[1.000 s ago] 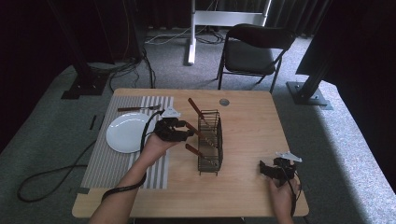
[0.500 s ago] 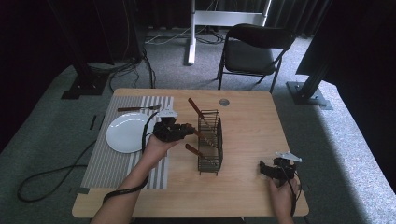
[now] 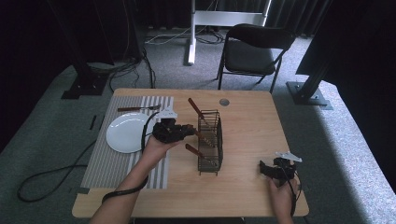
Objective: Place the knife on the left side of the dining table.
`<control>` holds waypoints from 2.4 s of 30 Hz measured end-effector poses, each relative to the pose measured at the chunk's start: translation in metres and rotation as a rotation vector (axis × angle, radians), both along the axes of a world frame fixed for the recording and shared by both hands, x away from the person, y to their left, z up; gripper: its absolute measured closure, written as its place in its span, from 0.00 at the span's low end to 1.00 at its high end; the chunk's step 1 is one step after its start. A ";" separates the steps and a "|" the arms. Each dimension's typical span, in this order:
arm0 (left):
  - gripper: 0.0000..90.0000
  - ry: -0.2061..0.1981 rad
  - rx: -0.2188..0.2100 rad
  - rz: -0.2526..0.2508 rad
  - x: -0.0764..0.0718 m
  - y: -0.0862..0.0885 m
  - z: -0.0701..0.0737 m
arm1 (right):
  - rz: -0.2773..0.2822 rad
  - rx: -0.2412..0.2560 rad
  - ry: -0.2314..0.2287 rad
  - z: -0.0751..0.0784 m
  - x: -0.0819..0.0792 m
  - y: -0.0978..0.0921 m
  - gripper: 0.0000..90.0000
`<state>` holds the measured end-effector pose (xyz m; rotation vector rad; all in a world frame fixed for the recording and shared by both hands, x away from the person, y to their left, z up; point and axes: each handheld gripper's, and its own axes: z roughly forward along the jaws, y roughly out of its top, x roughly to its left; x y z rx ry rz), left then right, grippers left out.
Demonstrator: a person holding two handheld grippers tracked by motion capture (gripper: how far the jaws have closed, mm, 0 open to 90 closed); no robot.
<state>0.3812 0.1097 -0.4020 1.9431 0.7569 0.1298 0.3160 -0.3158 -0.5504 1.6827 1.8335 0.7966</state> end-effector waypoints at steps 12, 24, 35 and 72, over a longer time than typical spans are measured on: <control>0.84 -0.027 -0.008 -0.009 -0.007 0.003 0.015 | -0.001 0.001 -0.001 0.000 0.000 0.000 0.13; 0.84 -0.073 -0.035 -0.026 -0.019 0.009 0.040 | -0.002 0.001 0.000 0.000 0.000 0.000 0.13; 0.84 -0.116 -0.062 -0.024 -0.033 0.031 0.068 | -0.001 0.001 0.001 0.000 0.000 0.000 0.13; 0.84 -0.048 -0.023 0.182 -0.065 0.157 0.030 | -0.002 0.001 0.001 0.000 0.000 0.000 0.13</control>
